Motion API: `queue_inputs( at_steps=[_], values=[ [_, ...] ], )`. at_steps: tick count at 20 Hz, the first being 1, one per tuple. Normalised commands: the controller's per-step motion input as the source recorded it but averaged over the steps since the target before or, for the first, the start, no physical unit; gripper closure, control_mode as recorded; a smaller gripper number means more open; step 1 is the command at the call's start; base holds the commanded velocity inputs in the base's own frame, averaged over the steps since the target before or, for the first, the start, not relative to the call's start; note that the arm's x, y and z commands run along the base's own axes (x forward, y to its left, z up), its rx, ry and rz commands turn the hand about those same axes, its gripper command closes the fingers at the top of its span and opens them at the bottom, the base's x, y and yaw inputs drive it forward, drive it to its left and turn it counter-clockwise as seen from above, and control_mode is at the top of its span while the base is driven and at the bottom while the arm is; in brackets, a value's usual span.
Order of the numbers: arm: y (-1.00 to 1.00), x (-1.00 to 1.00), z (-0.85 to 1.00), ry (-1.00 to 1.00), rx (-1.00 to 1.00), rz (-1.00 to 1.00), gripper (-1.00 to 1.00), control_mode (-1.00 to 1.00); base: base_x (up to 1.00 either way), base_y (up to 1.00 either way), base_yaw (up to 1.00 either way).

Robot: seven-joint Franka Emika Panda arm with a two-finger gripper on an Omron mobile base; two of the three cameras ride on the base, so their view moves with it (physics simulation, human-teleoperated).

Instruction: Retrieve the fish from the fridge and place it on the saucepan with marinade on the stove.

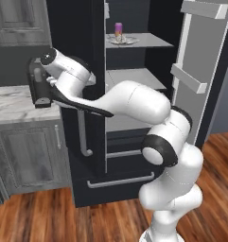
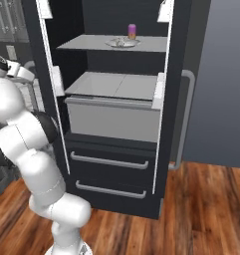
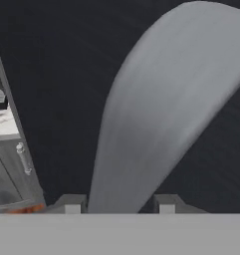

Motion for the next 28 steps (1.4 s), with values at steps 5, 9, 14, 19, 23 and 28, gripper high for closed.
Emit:
queue_inputs(
  at_steps=[5,9,14,19,23,28],
  values=[
    [0.19,-0.03,0.0,0.0,0.0,0.0,-1.0,-1.0,0.0,0.0,0.0],
    [0.0,0.0,0.0,0.0,0.0,0.0,-1.0,-1.0,0.0,0.0,0.0],
    [0.0,-0.01,0.0,0.0,0.0,0.0,-1.0,-1.0,0.0,0.0,0.0],
    [0.0,-0.26,0.06,-0.06,0.0,0.0,-1.0,-1.0,0.0,0.0,0.0],
    [0.0,-0.49,0.28,-0.13,0.0,0.0,-1.0,-1.0,0.0,0.0,0.0],
    [-0.08,-0.57,0.36,-0.13,0.0,0.0,-1.0,-1.0,0.0,0.0,0.0]
  ],
)
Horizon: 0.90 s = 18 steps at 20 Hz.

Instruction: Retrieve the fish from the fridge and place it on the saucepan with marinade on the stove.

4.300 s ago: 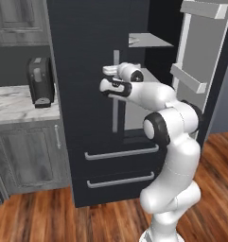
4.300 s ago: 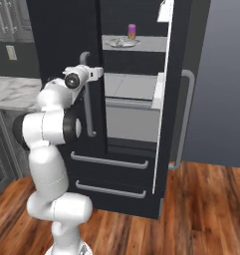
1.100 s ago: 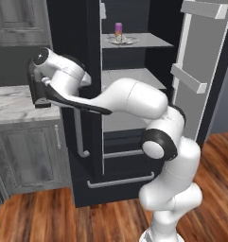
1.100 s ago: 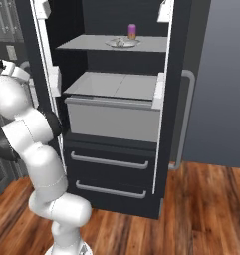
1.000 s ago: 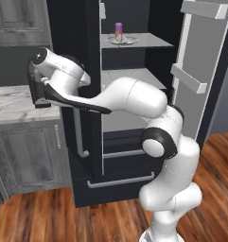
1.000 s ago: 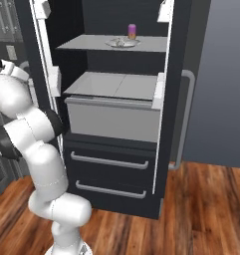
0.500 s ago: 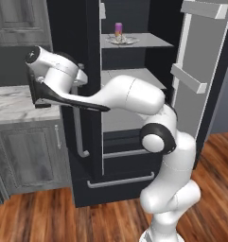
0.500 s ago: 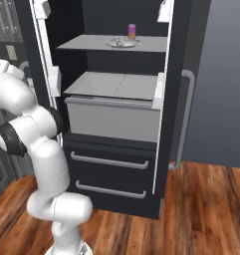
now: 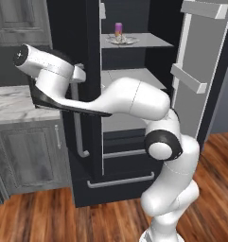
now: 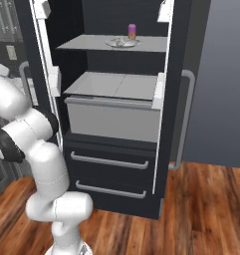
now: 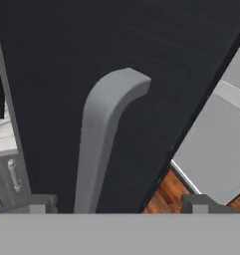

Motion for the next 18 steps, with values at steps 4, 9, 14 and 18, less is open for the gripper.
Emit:
queue_inputs(
  at_steps=[4,9,14,18],
  values=[
    [-0.62,-0.34,0.25,-0.07,0.01,0.0,-1.0,-1.0,0.0,0.0,0.0],
    [-0.88,-0.41,0.19,-0.07,0.06,0.0,-1.0,-1.0,0.0,0.0,0.0],
    [-1.0,-0.51,0.19,-0.03,0.13,0.03,-1.0,-1.0,0.0,0.0,0.0],
    [-1.0,-0.78,0.02,-0.03,0.16,0.09,-1.0,-1.0,0.0,0.0,0.0]
  ],
)
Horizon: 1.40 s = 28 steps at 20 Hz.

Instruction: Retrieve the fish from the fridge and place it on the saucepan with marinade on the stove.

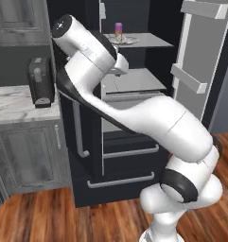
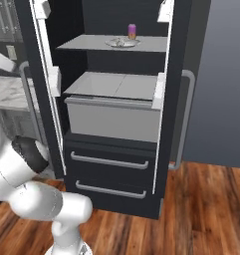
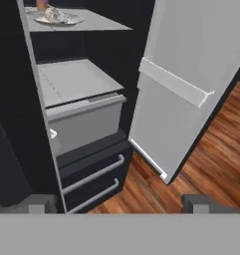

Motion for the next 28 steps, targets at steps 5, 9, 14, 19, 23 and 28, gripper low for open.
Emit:
queue_inputs(
  at_steps=[5,9,14,19,23,28],
  values=[
    [-1.0,-0.43,0.0,-0.07,0.18,0.25,-1.0,-1.0,0.0,0.0,0.0],
    [-0.95,-0.11,0.0,-0.11,0.24,0.46,-1.0,-1.0,0.0,0.0,0.0],
    [-0.62,0.0,0.0,-0.1,0.23,0.56,-1.0,-1.0,0.0,0.0,0.0],
    [-0.03,0.09,0.0,-0.02,0.16,0.6,-1.0,-1.0,0.0,0.0,0.0],
    [0.06,0.09,0.0,0.0,0.13,0.58,-1.0,-1.0,0.0,0.0,0.0],
    [0.07,0.05,0.0,0.0,0.08,0.59,-1.0,-1.0,0.0,0.0,0.0]
  ],
)
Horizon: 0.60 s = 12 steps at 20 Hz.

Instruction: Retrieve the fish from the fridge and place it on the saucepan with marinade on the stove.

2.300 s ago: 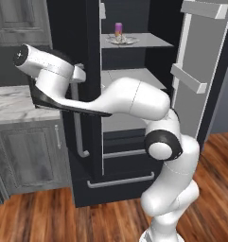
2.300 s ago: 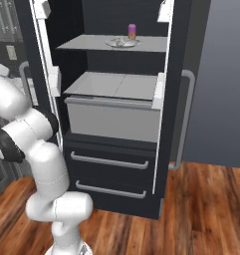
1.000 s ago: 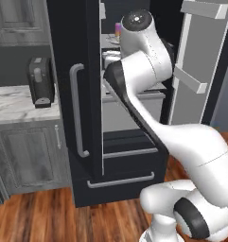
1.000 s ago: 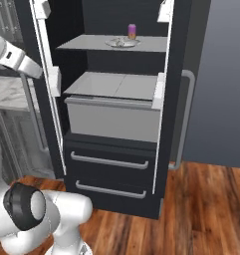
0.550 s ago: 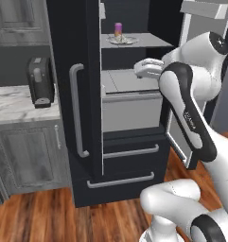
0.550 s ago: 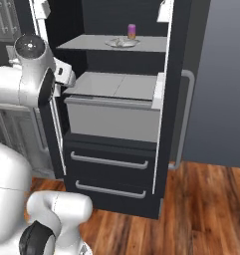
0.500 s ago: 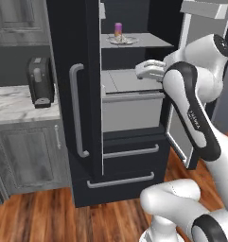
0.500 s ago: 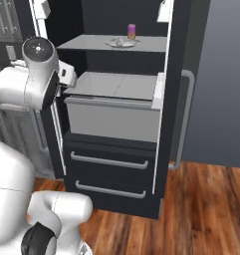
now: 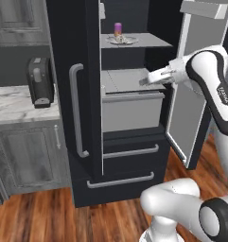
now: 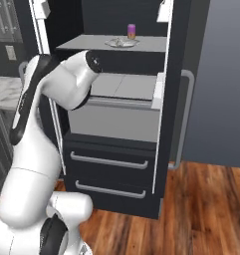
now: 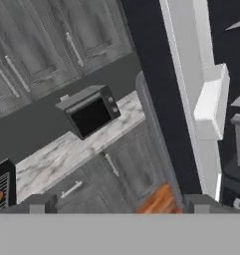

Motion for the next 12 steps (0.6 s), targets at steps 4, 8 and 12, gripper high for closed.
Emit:
queue_inputs(
  at_steps=[4,8,12],
  values=[
    [0.02,0.03,0.0,0.0,0.03,0.56,-1.0,-1.0,0.0,0.0,0.0],
    [0.08,0.0,0.0,-0.04,0.0,0.49,-1.0,-1.0,0.0,0.0,0.0],
    [0.22,0.0,-0.04,-0.14,0.0,0.38,-1.0,-1.0,0.0,0.0,0.0]
  ],
)
